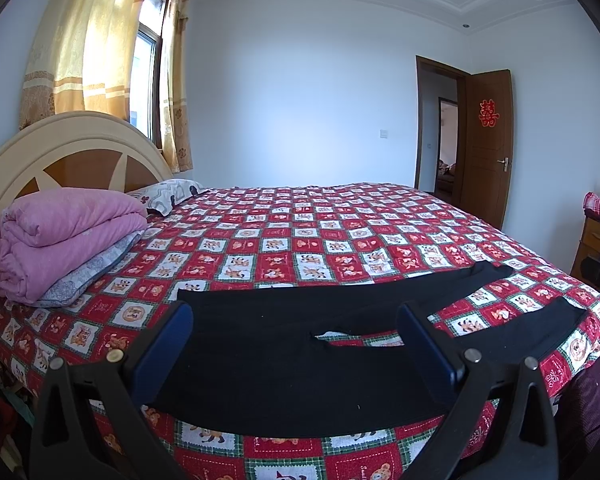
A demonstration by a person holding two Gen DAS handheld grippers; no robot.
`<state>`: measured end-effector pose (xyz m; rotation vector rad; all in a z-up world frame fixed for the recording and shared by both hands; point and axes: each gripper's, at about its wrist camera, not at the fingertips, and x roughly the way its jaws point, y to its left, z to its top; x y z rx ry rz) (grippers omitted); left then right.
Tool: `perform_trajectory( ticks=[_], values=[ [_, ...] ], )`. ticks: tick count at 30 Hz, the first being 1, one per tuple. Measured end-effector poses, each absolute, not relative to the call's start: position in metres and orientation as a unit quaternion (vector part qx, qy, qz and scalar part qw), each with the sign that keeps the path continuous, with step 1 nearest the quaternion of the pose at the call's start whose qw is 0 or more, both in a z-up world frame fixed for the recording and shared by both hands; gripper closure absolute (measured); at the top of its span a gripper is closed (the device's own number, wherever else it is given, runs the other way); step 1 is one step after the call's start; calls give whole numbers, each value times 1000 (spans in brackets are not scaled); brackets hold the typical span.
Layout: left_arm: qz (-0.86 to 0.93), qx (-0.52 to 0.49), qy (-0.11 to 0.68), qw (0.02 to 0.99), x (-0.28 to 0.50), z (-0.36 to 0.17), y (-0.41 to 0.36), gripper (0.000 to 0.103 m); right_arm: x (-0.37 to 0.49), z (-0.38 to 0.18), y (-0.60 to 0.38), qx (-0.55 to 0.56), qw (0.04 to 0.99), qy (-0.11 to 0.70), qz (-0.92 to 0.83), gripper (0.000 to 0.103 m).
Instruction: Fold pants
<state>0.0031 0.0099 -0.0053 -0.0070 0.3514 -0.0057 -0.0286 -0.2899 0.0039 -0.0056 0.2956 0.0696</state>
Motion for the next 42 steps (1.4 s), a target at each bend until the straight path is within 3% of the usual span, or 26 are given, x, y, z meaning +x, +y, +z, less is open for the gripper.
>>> perform_trajectory(
  ticks=[11,21,25,35,42],
  values=[
    [22,0,211,977,35,-43,27,0,-10,-11,-284,-20,985,170,23,1],
    [114,-104,276,949,132,-84,165,0,38,-64,-301,-27,970,243,-8,1],
    [100,-91,296,945,179,-92,182,1,53,-82,-309,-30,965,262,-7,2],
    [40,-121,381,916,291,-144,212,38,91,-120,-339,-19,944,329,-31,2],
    [19,-88,425,901,320,-165,204,50,116,-121,-356,-31,939,341,-40,2]
  ],
)
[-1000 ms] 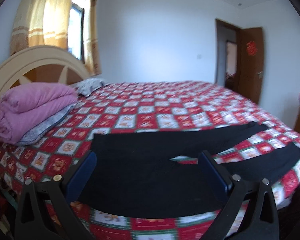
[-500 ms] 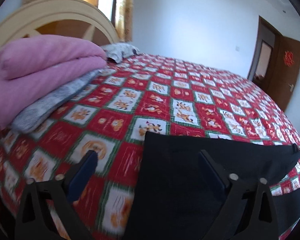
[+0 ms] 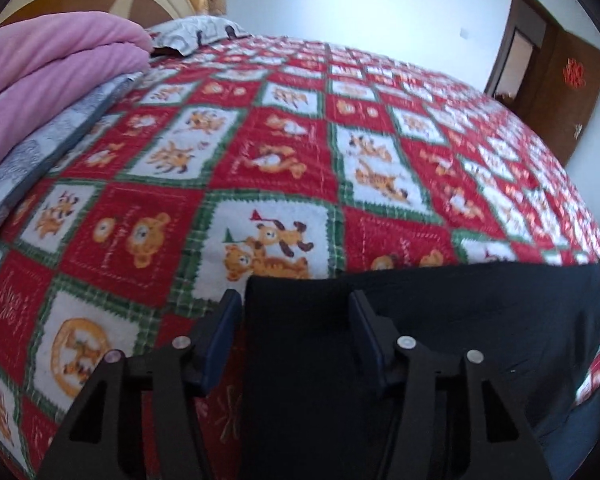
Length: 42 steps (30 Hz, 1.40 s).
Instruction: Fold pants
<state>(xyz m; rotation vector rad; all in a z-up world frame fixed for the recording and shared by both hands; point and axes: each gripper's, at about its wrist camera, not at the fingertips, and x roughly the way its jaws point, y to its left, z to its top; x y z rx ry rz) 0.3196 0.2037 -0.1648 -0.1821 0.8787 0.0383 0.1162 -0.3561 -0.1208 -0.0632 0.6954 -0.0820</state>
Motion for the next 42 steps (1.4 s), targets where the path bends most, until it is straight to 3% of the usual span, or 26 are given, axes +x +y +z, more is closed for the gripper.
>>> perform_trajectory(
  ticks=[2,5,7,8,11,16,21,31,39,40,42],
  values=[
    [11,-87,423,902,321,-164,204,56,127,-118,-366,-21,940,338,-38,2],
    [-19,-104,425,899,323,-164,206,78,145,-110,-383,-18,942,332,-47,2],
    [-22,-105,424,899,324,-163,204,82,157,-103,-398,-20,943,326,-58,2],
    [-27,-105,424,899,324,-163,203,87,165,-98,-408,-19,944,323,-65,9],
    [-27,-114,420,900,326,-162,205,87,187,-87,-434,-17,942,325,-84,31],
    [-38,-166,413,894,330,-165,217,86,231,-75,-485,-1,933,339,-119,31],
    [-36,-176,408,895,335,-168,219,77,287,-74,-530,24,920,365,-139,31],
    [-36,-188,401,896,336,-175,223,80,407,-102,-578,88,898,419,-101,31],
    [-35,-196,399,895,337,-178,225,81,463,-152,-583,74,866,486,-92,31],
    [-34,-195,399,895,337,-178,224,81,464,-156,-582,73,865,487,-92,32],
    [-32,-189,400,896,337,-177,223,82,461,-159,-581,70,870,481,-87,51]
  ],
)
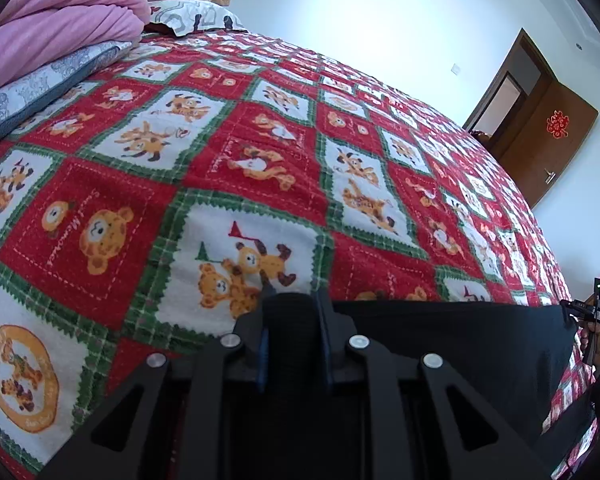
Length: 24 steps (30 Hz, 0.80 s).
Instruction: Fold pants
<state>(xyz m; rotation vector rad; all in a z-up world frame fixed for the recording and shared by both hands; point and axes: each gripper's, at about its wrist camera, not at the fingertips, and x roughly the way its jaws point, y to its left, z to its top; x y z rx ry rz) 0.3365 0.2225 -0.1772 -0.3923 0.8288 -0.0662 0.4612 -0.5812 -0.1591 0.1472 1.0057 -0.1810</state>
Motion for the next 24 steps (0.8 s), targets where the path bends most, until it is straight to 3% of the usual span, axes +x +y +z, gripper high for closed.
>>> perform_trajectory(
  ticks=[2,4,10,24],
  values=[
    [-29,-180,402,897,337,-176,220,83,458,-158,-581,74,873,477,-74,84],
    [-27,-166,404,899,338,-172,217,85,456,-154,-581,82,873,477,-60,94],
    [-26,-137,370,919,325,-151,210,89,433,-121,-571,56,897,434,-59,96],
    [-82,-239,280,926,274,-120,235,89,315,-40,-582,69,952,296,-33,96]
  ],
)
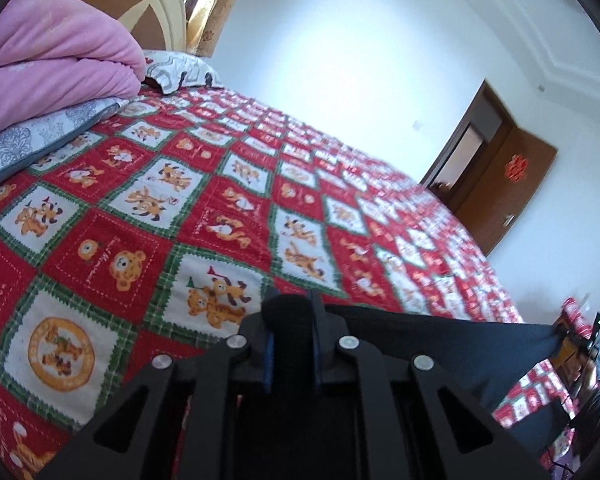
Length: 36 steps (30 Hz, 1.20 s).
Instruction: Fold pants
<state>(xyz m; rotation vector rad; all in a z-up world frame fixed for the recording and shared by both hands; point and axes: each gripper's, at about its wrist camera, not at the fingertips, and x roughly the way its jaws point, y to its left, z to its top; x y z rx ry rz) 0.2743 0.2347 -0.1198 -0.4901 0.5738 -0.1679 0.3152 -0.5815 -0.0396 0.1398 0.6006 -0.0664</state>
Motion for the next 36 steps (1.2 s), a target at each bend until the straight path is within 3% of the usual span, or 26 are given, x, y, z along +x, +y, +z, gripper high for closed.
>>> perform_trajectory(
  ticks=[10,27,32,36],
  values=[
    [-151,-254,214,931,212,-116,233,89,218,-45,-603,106,963,247,-18,96],
    [-182,-228,222,930,139,-163,238,86,97,-102,-635,167,956,242,-13,96],
    [-174,-202,238,934,122,-171,241,66,84,-114,-634,158,952,262,-15,95],
    [-157,-196,239,938,108,-172,253,44,75,-121,-635,163,946,281,-5,93]
  ],
)
